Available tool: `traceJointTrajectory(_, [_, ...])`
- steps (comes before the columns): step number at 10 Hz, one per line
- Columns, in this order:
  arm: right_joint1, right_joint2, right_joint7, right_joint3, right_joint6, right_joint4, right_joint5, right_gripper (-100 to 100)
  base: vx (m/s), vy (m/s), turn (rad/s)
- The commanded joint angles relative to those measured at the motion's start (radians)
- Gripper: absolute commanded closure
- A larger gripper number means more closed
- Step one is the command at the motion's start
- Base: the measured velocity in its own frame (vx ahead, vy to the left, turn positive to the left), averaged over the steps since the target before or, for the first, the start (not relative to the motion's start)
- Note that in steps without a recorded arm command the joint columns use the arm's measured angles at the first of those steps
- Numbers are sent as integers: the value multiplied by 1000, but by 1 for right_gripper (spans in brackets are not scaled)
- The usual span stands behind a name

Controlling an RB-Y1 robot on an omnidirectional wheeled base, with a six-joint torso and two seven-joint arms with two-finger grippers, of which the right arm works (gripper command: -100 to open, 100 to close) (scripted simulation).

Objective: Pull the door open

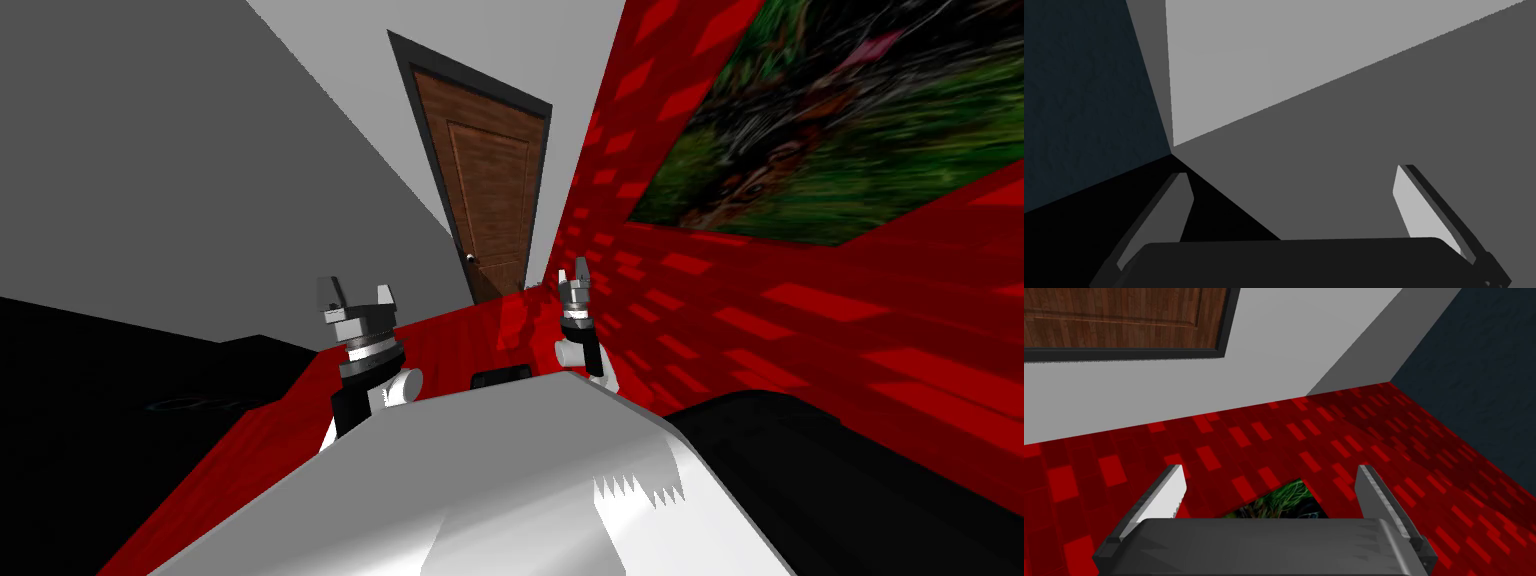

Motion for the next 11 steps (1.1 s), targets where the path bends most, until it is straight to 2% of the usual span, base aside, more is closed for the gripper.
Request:
traceJointTrajectory(1, [-4,-11,22,-18,-14,30,14,-100,67,29,105])
traceJointTrajectory(4, [-11,-26,57,-47,-36,79,37,-100,122,77,70])
traceJointTrajectory(7, [-21,-42,107,-87,-67,148,70,-100,116,47,90])
traceJointTrajectory(11, [-31,-55,157,-128,-98,218,102,-100,121,70,78])
